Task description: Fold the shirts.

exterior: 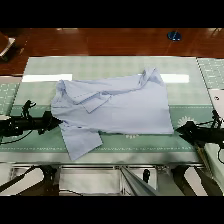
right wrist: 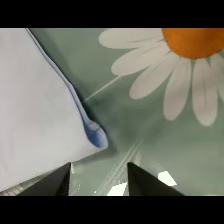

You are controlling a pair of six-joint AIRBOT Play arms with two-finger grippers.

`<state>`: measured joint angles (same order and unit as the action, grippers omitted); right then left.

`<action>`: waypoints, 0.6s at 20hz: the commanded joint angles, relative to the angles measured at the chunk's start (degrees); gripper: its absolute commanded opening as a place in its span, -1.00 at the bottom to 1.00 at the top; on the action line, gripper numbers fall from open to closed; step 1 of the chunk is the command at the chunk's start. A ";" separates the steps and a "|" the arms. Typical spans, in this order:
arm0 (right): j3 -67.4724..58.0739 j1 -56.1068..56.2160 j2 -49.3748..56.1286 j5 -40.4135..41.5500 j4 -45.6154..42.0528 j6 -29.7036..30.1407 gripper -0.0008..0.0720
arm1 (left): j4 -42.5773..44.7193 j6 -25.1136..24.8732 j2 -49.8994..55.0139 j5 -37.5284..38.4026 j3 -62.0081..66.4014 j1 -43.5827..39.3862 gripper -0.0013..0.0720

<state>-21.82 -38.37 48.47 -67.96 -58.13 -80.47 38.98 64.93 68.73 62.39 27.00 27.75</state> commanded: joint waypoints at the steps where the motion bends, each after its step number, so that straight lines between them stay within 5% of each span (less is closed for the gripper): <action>1: 0.94 0.02 2.40 0.28 0.70 0.26 0.14 | 0.00 0.00 0.04 -0.28 0.13 -0.04 -0.92; 12: 0.92 0.04 19.85 4.42 17.68 10.38 0.11 | -0.02 0.00 0.04 -0.42 0.13 -0.42 -0.92</action>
<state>-20.93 -38.37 64.75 -65.69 -43.40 -72.47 38.98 64.93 68.73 62.04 27.09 27.44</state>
